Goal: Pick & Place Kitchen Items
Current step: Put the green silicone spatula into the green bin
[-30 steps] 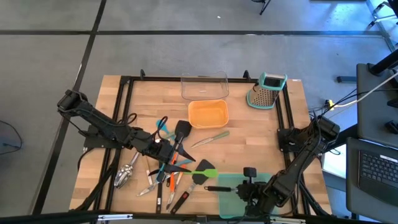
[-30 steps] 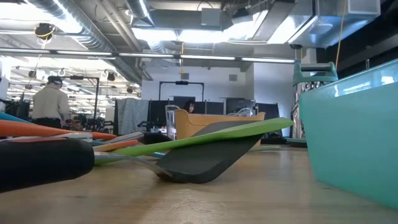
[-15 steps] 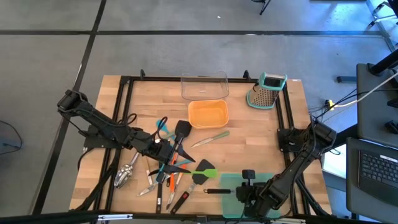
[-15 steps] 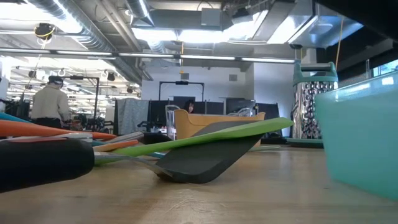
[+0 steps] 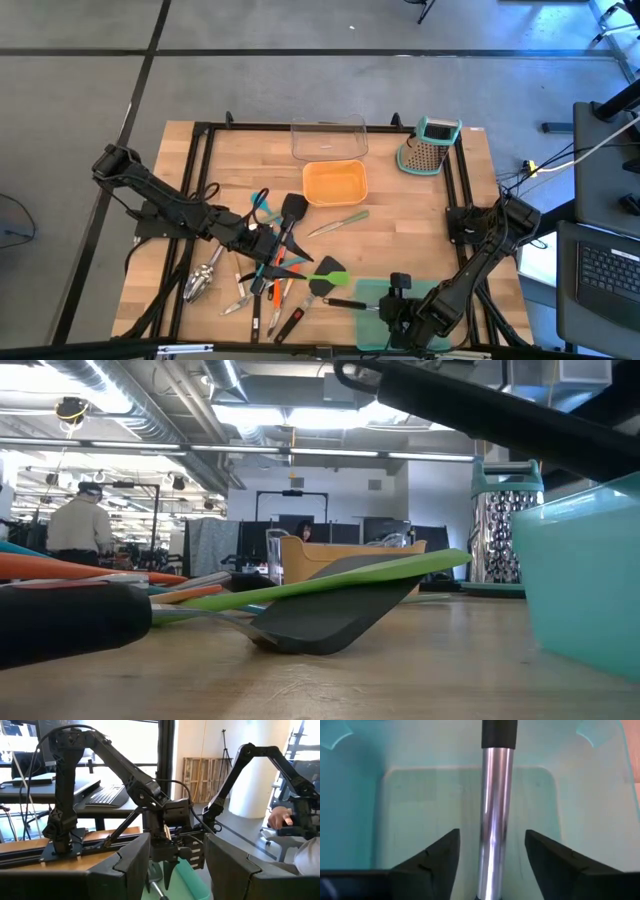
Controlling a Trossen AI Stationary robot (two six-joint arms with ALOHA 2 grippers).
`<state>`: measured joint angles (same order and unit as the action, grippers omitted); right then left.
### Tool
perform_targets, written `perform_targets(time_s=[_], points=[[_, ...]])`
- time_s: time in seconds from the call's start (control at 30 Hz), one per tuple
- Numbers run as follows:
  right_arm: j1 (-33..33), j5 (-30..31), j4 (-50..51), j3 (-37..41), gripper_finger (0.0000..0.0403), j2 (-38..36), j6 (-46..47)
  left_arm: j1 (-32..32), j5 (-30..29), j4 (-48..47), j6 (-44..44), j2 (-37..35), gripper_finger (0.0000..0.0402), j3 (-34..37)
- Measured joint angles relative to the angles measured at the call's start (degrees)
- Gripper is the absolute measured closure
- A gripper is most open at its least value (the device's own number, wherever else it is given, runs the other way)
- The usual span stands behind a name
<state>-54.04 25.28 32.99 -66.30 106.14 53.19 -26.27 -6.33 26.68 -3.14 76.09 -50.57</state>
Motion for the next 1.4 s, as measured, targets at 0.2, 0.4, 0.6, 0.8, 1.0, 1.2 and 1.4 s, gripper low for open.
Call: perform_targets(time_s=[0.2, 0.4, 0.6, 0.8, 1.0, 1.2, 1.4], points=[[1.32, 0.13, 0.74, -0.31, 0.0164, -1.88, -0.33, -0.34, 0.00, -0.02, 0.29, 0.00, 0.0222, 0.00], [2.58, 0.23, 6.43, -4.50, 0.0172, -4.57, -3.20, -0.32, -0.02, 0.11, 0.42, -0.02, 0.0222, 0.00], [2.95, 4.39, 11.26, -10.24, 0.0178, -6.42, -9.11, -0.32, -0.02, 0.09, 0.42, -0.02, 0.0222, 0.00], [3.06, 15.07, 14.41, -17.02, 0.0179, -6.42, -15.68, -1.01, -0.04, -0.81, -0.53, -0.02, 0.0222, 0.02], [3.24, 24.55, 11.91, -19.53, 0.0179, -6.42, -18.11, -2.20, -0.05, -1.15, -0.60, -0.02, 0.0222, 0.04], [4.35, 25.90, 8.93, -19.54, 0.0179, -6.42, -21.21, -4.77, -3.05, -5.53, -0.61, -0.04, 0.0222, 0.04], [6.00, 25.75, 6.25, -19.54, 0.0179, -6.42, -25.77, -7.15, -13.23, -12.36, -3.45, -0.04, 0.0222, 0.04]])
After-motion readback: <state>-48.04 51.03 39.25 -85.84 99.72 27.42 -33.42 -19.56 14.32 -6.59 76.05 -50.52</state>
